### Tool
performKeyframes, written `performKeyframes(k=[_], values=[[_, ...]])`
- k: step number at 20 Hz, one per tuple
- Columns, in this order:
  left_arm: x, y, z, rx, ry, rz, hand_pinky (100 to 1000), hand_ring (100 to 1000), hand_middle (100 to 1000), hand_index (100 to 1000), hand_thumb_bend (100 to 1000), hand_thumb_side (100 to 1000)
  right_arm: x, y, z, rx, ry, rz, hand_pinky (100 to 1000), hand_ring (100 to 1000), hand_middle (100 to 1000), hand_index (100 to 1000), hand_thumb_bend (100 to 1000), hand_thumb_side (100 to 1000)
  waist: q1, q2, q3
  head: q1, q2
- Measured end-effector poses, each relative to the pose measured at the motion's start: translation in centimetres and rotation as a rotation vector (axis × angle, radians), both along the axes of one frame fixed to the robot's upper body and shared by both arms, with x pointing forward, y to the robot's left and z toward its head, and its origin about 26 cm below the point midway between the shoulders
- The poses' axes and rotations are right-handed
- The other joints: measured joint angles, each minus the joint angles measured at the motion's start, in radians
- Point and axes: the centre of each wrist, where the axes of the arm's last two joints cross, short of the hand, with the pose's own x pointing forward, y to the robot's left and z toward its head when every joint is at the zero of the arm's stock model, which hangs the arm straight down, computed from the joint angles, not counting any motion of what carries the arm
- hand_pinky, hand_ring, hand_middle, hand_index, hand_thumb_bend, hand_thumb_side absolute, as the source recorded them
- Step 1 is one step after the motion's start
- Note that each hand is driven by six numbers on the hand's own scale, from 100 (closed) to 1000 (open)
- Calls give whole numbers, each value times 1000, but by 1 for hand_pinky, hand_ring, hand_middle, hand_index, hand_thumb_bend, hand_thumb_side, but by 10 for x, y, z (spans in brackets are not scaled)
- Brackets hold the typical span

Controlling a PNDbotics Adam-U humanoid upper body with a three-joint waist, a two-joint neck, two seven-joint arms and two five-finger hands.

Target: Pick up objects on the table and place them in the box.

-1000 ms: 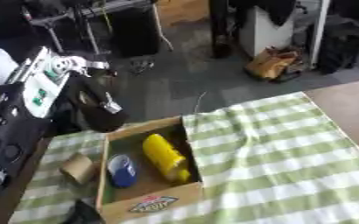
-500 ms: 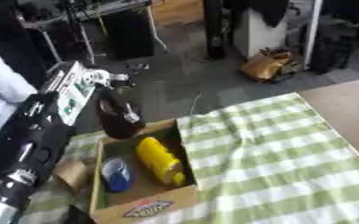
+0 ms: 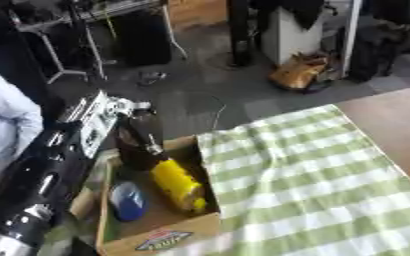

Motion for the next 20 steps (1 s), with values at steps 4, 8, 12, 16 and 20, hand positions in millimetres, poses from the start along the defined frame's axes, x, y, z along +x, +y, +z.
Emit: performKeyframes(k=[4, 8, 12, 16, 20], values=[[5, 2, -14, -28, 131, -3, 883, 918, 844, 844, 762, 527, 0, 0, 0, 0, 0, 0, 757, 932, 794, 694, 100, 1000, 0, 1, 0, 0, 0], [8, 5, -23, -89, 264, -30, 1000, 1000, 1000, 1000, 962, 579, 0, 0, 0, 0, 0, 1, 756, 931, 794, 693, 100, 1000, 0, 1, 0, 0, 1], [10, 5, -30, -126, 313, -38, 1000, 1000, 1000, 1000, 990, 596, 0, 2, -1, 0, 2, 6, 756, 931, 794, 693, 100, 1000, 0, 1, 4, 0, 1], [11, 4, -31, -153, 327, -51, 1000, 1000, 1000, 1000, 976, 617, 0, 2, -1, 0, 2, 7, 757, 931, 794, 693, 100, 1000, 0, 0, 14, 0, 1], [9, 1, -24, -169, 310, -73, 1000, 1000, 1000, 1000, 955, 630, 0, 2, -1, 3, 4, 8, 758, 931, 794, 693, 100, 1000, -1, -4, 19, 3, 6]])
